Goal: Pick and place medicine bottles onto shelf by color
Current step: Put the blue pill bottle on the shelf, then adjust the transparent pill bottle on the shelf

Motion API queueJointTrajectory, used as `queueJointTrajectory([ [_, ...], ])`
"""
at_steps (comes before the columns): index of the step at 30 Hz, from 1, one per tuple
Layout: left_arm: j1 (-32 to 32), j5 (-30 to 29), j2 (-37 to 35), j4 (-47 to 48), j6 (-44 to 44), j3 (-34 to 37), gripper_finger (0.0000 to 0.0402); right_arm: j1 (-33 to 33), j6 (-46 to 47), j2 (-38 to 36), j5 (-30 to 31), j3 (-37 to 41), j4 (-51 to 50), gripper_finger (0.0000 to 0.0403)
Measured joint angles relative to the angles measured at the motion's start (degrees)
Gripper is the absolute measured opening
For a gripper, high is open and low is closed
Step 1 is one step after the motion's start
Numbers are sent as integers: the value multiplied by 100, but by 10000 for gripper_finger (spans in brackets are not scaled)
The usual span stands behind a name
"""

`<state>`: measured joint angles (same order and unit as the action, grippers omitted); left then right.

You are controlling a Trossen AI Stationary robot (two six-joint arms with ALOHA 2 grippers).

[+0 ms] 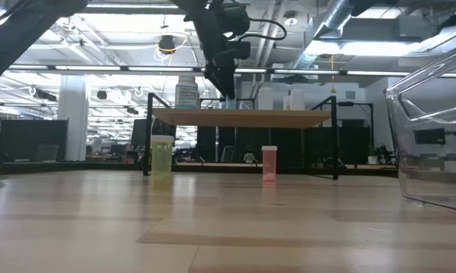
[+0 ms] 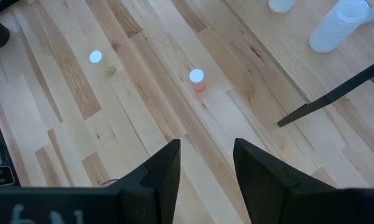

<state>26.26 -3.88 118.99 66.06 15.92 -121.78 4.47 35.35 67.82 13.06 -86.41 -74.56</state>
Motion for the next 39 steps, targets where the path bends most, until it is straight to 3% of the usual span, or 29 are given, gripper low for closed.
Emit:
queueJointTrajectory([
  [6,-63,202,-17,87,50,-334,198,-1,0,0,0,0,0,173],
  [14,-471,163,-64,232,378,-1336,200,-1,2,0,13,0,2,173],
  [20,-995,256,-611,1255,-82,-1169,200,-2,109,222,666,-9,341,173],
  [26,-1568,328,-802,2456,-510,-1143,200,-7,-320,956,559,-9,569,173],
  [32,-2027,815,-1101,2383,-395,-691,200,-254,-824,1844,-295,9,515,173],
  [39,-2120,631,-1942,2254,-808,575,199,-212,-989,1711,-72,4,-147,173],
])
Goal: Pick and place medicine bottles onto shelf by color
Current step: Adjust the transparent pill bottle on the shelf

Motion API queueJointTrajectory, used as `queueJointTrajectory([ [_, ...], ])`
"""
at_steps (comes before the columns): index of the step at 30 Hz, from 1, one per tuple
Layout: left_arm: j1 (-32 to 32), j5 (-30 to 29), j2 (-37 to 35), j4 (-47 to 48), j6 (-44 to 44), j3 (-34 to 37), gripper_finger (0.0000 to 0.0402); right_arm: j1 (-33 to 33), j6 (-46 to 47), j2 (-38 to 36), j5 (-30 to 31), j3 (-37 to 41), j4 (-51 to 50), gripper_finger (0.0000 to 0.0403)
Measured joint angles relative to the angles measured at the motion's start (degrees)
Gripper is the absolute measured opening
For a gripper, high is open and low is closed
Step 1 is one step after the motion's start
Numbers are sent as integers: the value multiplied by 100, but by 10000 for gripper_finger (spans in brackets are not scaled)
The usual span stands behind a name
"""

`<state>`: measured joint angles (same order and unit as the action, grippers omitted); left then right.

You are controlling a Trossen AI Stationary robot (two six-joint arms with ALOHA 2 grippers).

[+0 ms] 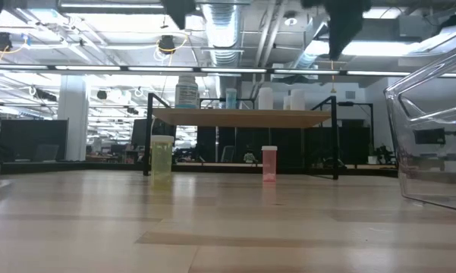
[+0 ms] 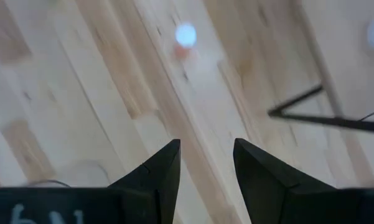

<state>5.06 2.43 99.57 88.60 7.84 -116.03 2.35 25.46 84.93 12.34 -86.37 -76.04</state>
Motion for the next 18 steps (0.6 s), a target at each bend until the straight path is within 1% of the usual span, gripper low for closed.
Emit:
queueJointTrajectory([
  [5,-4,-177,-859,-722,-411,1395,184,17,-55,-578,468,-6,365,173],
  [7,-21,-207,-1287,-1239,-614,2029,176,28,-68,-774,779,-6,691,173],
  [10,-63,-439,-1960,-2065,-911,2979,162,107,-323,-888,1221,-8,1273,173],
  [14,-57,-959,-2691,-2973,-1191,4019,147,190,-796,-814,1894,-6,2007,173],
  [16,-59,-1341,-2981,-3320,-1201,4375,140,160,-688,-684,2268,-12,2374,173],
  [18,-59,-1766,-3217,-3408,-967,4587,135,159,-340,-464,2502,-12,2677,173],
])
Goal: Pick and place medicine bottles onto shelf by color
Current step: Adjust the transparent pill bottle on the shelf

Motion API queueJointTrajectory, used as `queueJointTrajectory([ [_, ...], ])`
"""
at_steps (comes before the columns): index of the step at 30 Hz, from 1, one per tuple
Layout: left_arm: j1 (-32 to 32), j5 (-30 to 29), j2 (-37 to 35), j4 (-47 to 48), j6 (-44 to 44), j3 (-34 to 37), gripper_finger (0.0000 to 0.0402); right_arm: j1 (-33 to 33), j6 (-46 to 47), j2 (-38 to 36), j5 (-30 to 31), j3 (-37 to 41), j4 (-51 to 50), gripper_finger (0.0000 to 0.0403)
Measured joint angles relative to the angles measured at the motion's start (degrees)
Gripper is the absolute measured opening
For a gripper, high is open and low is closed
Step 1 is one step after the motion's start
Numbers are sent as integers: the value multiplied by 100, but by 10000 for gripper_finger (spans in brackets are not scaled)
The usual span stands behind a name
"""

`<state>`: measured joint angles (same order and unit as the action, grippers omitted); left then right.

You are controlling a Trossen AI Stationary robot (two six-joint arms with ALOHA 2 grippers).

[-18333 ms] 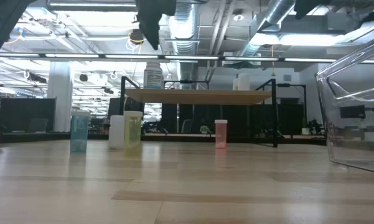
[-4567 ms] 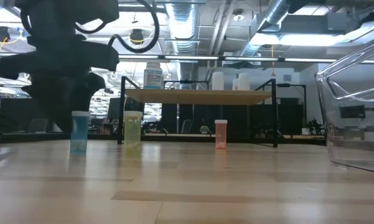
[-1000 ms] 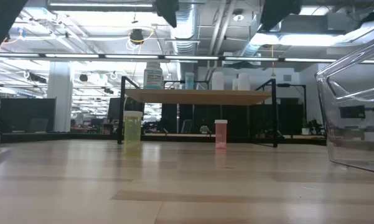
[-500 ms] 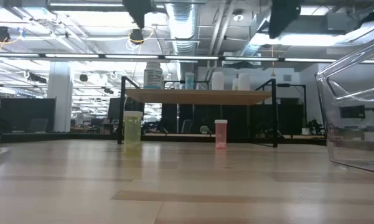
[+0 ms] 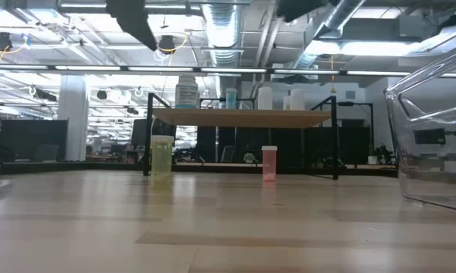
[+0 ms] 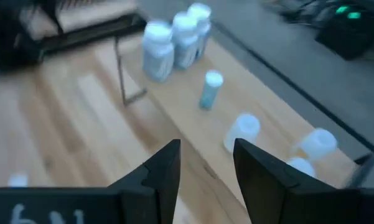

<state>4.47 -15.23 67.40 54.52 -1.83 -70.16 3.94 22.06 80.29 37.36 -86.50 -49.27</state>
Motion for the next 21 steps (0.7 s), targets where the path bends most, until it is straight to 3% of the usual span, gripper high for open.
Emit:
queueJointTrajectory([
  [4,55,-629,-393,9,647,196,125,59,572,673,808,2,736,172],
  [10,422,-88,-887,52,1249,207,110,95,1805,1689,1398,-7,1629,151],
  [17,867,-14,-1216,151,1657,207,96,312,3153,2362,2891,-13,1628,107],
  [21,1042,117,-1295,186,1790,204,93,214,3538,2495,2947,-24,1518,84],
])
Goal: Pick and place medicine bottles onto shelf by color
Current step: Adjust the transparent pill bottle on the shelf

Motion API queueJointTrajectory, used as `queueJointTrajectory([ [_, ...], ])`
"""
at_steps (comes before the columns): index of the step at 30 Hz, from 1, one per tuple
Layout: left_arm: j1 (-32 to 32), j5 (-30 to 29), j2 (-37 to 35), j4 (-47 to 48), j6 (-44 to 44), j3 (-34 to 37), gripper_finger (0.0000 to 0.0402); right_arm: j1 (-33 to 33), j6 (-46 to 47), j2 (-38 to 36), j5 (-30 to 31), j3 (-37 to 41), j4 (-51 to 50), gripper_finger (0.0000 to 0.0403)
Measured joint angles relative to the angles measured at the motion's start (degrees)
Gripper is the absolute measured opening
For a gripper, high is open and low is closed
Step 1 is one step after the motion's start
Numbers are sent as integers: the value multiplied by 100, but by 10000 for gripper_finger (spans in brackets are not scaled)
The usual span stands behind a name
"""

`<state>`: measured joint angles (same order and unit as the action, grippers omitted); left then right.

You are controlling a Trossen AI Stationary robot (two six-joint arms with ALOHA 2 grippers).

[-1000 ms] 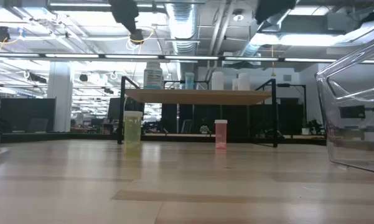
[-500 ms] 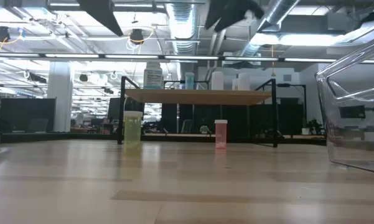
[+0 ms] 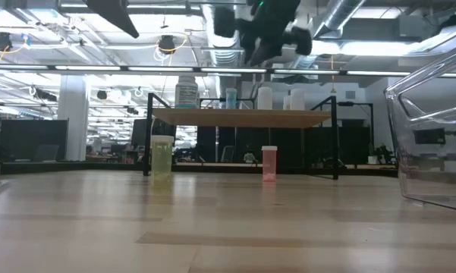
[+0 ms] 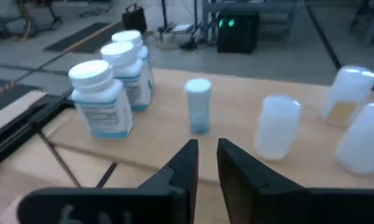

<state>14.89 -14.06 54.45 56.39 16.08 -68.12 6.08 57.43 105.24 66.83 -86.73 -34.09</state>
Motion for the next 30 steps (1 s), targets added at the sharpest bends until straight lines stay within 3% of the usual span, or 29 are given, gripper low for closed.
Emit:
queueJointTrajectory([
  [6,66,70,-22,-5,2,-2,93,-74,-263,386,242,-19,179,61],
  [14,64,29,-4,-36,2,-2,93,-210,-663,604,247,-14,483,58],
  [23,64,25,-2,-40,2,-2,93,-360,-774,608,65,-5,1022,58],
  [30,64,23,-2,-89,-66,-2,93,-397,-1084,585,-278,-519,1038,58],
])
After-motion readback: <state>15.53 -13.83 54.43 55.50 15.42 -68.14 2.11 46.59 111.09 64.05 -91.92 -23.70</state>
